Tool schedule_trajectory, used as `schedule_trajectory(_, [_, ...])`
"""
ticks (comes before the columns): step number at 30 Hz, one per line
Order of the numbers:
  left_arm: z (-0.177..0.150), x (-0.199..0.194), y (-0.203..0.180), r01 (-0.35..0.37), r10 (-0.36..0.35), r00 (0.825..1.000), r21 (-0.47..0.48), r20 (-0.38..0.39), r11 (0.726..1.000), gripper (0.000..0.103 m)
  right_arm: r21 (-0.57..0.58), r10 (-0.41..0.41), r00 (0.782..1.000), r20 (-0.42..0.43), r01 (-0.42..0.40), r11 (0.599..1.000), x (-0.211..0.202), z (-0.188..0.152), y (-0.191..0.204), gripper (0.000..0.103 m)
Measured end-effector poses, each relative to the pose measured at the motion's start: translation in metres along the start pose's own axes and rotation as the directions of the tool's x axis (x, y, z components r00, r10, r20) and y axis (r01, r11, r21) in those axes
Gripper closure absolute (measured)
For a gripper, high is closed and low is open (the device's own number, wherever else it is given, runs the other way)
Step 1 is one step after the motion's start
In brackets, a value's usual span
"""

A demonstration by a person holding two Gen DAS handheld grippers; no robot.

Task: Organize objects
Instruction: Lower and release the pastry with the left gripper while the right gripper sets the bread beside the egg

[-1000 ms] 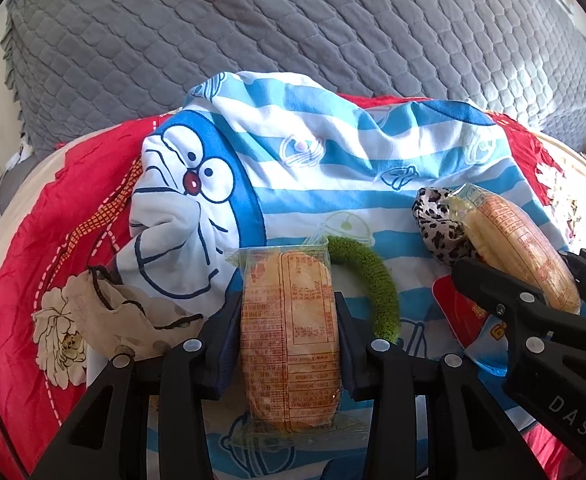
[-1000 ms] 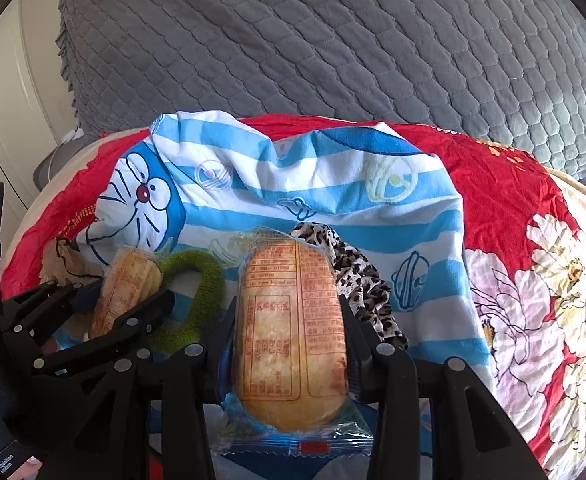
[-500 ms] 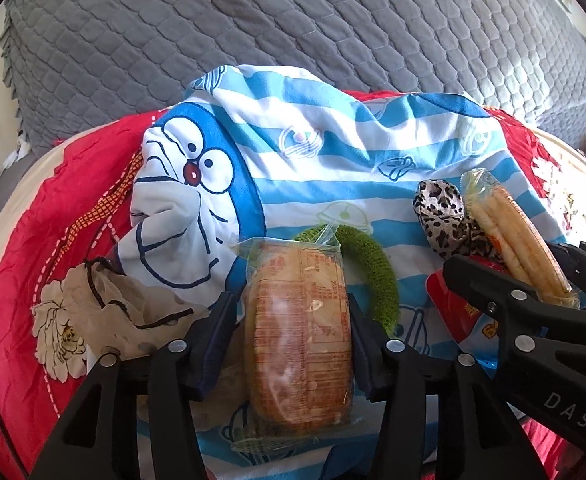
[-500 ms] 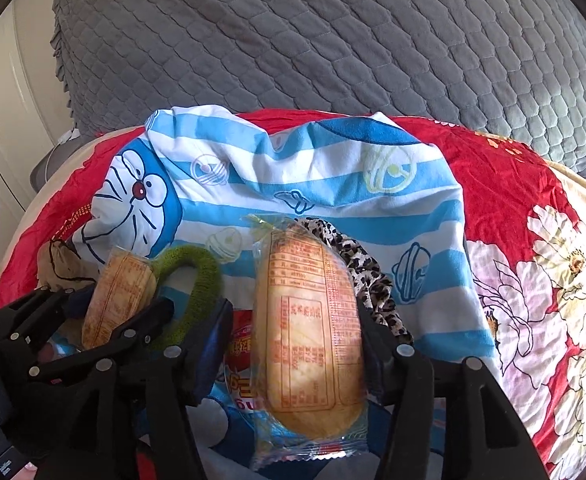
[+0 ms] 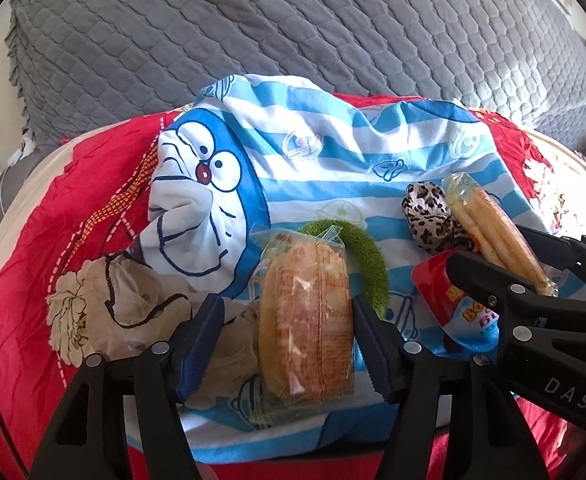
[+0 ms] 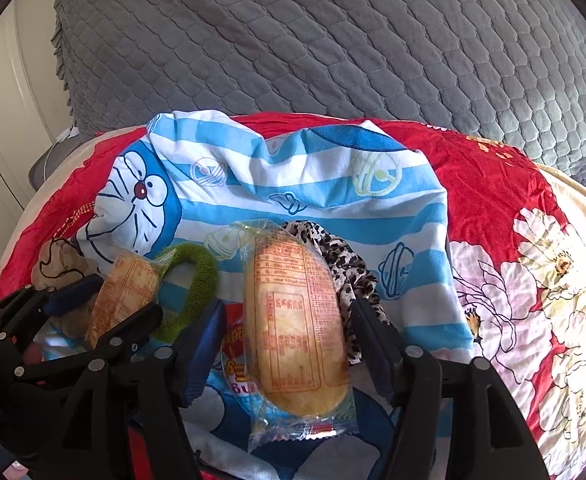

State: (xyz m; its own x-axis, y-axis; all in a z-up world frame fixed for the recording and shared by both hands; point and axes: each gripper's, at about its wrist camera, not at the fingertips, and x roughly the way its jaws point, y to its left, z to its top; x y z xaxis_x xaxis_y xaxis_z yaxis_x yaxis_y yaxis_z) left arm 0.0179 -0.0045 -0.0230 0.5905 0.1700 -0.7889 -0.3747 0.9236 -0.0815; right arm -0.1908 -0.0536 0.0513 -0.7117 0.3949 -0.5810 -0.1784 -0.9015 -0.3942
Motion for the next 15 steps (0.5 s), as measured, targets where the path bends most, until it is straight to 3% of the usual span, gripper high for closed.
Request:
schedule_trajectory(5, [-0.003,-0.011,0.004,0.003,-0.004,1.0,-0.028,-0.007,1.0,0.029,-0.005,0.006,1.0,0.012,-0.006,1.0,-0.011,-0.001,0.002,0.032])
schedule_trajectory(15, [-0.014,-0.034,0.004,-0.005,0.004,1.0,-0.037,-0.008,0.999,0.029,-0.01,0.009,1.0,0.024,-0.009,1.0,-0.038,-0.007,0.004,0.027])
